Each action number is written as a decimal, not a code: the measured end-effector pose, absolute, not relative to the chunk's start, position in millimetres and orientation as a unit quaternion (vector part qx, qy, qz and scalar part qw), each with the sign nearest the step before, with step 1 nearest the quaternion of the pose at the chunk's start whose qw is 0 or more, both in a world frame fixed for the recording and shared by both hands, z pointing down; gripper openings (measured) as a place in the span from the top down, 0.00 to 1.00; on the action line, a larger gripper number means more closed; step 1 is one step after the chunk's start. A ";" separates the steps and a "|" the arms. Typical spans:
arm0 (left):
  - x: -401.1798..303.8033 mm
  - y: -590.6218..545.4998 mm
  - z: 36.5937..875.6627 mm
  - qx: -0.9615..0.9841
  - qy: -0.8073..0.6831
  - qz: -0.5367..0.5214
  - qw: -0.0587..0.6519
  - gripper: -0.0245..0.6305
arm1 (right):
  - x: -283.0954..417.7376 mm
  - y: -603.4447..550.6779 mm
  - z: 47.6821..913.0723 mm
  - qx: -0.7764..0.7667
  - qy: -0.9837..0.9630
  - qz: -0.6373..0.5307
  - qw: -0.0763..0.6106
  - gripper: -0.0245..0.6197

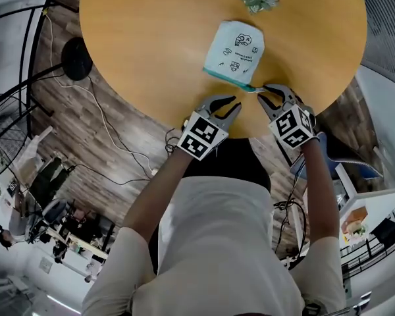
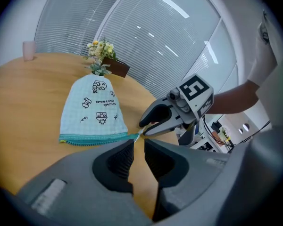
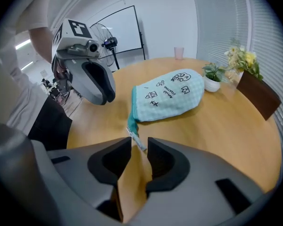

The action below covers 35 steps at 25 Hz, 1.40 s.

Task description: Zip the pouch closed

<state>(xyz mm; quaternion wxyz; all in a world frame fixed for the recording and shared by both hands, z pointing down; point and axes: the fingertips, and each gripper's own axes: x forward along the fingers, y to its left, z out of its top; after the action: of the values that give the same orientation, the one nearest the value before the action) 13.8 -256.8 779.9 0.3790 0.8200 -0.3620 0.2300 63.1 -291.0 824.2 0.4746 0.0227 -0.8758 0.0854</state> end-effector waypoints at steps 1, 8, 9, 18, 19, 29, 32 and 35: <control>15.2 -255.8 783.3 0.820 -0.361 0.232 0.379 0.84 | 61.7 -289.3 825.9 0.012 -0.876 0.079 0.476 0.80; 22.6 -256.5 805.5 0.818 -0.358 0.247 0.376 0.84 | 58.2 -282.4 832.2 -0.022 -0.878 0.077 0.472 0.92; 24.1 -256.4 807.8 0.818 -0.357 0.250 0.376 0.84 | 58.0 -281.2 831.7 -0.020 -0.880 0.087 0.467 0.92; 40.8 -256.6 815.3 0.821 -0.349 0.268 0.363 0.84 | 57.8 -270.2 819.8 -0.004 -0.891 0.164 0.422 0.93; 42.7 -256.9 815.3 0.822 -0.349 0.269 0.362 0.84 | 58.4 -269.4 818.2 -0.002 -0.892 0.172 0.417 0.93; 48.0 -269.7 813.8 0.822 -0.352 0.284 0.345 0.90 | 53.3 -275.9 808.1 0.017 -0.896 0.226 0.381 0.93; 47.8 -270.4 812.2 0.820 -0.353 0.286 0.349 0.93 | 55.4 -276.2 806.6 0.024 -0.897 0.235 0.374 0.94; 45.3 -269.6 806.3 0.819 -0.344 0.287 0.358 0.93 | 55.0 -276.7 802.9 0.025 -0.896 0.241 0.371 0.94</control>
<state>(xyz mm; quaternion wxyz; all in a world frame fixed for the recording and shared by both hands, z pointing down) 45.3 -269.6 806.3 0.3583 0.8191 -0.3441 0.2868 55.0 -276.7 802.9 0.3711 0.0252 -0.8964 0.2411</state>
